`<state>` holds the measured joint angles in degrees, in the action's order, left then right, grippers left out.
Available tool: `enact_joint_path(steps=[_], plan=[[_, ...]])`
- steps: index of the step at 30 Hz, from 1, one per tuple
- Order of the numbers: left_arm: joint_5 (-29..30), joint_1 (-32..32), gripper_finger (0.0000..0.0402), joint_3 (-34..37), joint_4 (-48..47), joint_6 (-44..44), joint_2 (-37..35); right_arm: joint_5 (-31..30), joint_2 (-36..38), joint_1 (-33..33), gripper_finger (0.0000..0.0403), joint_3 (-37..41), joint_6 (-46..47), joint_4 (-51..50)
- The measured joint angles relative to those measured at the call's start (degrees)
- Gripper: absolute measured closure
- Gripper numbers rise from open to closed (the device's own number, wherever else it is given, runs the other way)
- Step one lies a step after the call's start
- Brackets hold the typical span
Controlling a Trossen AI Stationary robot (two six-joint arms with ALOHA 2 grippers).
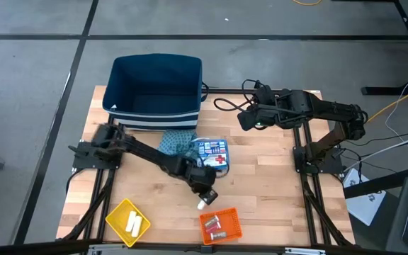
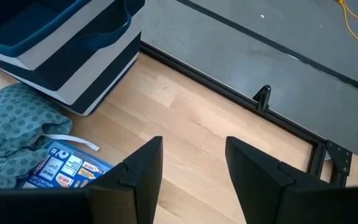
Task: Pick & Place Medicine items
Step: Put the white rolled gauze into the yellow bin
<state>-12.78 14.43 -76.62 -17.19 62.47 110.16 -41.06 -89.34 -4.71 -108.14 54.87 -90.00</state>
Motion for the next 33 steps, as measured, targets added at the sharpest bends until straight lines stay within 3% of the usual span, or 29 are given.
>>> enact_joint_path(steps=[11,20,23,28,33], plan=[[4.0,1.8,0.0343,-0.2,-3.5,-8.5,-23.0,-0.4,0.0,0.0,0.0227,0.0,0.0,0.6],[23.6,17.0,0.0343,0.3,-16.6,-10.9,-38.0,-0.5,0.0,0.0,0.0227,0.0,-4.3,5.9],[28.7,24.2,0.0343,1.2,-21.1,-6.6,-39.5,-0.5,0.0,0.0,0.0227,0.0,-5.0,7.0],[33.0,35.4,0.0343,6.7,-27.0,9.0,-40.9,-0.5,0.0,0.0,0.0227,0.0,-5.4,7.1],[37.1,45.4,0.0343,14.7,-26.2,24.1,-40.9,-0.5,0.0,0.0,0.0227,0.0,-5.4,7.1]])
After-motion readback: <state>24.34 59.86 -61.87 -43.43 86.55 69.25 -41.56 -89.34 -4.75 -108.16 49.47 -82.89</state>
